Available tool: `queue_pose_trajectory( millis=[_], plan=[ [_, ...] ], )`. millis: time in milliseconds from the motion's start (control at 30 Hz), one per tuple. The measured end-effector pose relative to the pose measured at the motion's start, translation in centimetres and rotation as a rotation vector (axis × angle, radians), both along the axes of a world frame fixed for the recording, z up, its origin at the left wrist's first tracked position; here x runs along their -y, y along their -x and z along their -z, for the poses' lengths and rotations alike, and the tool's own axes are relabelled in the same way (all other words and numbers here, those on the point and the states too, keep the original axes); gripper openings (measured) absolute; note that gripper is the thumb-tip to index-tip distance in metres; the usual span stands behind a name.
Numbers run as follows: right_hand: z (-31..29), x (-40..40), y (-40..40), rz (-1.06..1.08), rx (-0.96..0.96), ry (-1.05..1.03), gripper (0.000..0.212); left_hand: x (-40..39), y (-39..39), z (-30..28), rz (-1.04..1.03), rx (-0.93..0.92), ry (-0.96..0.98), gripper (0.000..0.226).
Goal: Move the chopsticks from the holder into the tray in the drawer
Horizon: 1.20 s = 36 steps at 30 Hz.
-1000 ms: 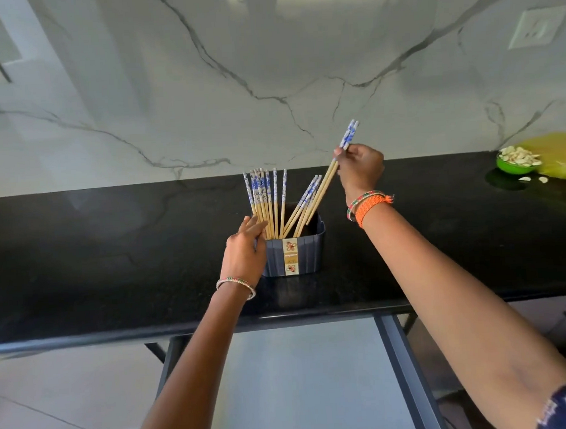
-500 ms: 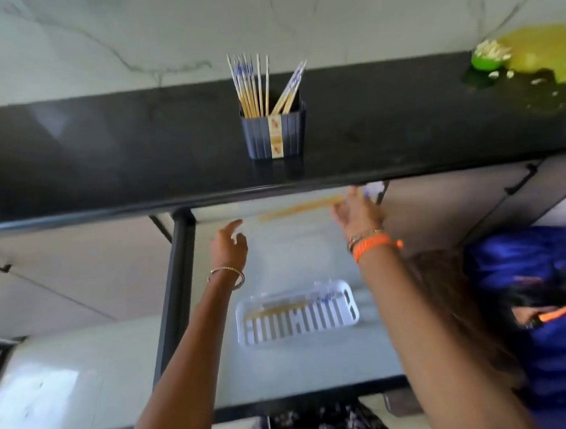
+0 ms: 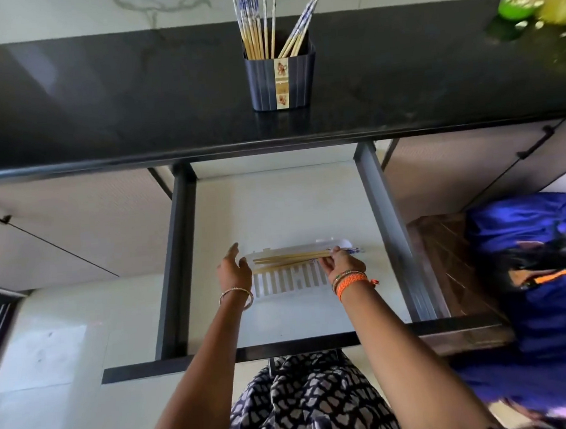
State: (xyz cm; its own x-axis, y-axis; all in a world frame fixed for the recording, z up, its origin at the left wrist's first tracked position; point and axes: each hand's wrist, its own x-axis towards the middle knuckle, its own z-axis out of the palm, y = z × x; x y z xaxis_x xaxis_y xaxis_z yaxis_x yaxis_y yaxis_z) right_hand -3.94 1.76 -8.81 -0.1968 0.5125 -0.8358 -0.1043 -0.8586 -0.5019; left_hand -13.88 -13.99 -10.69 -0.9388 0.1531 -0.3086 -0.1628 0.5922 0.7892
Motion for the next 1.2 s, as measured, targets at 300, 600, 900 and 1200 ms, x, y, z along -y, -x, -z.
queue_pose_trajectory(
  millis=[300, 600, 900, 1200],
  plan=[
    [0.5, 1.6, 2.0, -0.108, 0.062, -0.031, 0.034, 2.8, -0.6, 1.6, -0.118, 0.069, 0.021, 0.036],
    [1.4, 1.6, 2.8, -0.154, 0.209, 0.028, 0.04, 3.3, 0.0, 2.0, -0.003, 0.044, 0.089, 0.03],
    [2.0, 1.6, 3.5, -0.331, 0.247, -0.04, 0.026, 3.2, 0.1, 2.4, -0.012, 0.065, 0.056, 0.03],
    [2.2, 1.5, 2.8, -0.345, 0.234, -0.005, 0.018, 3.3, 0.0, 3.1, -0.037, 0.157, -0.012, 0.028]
  ],
)
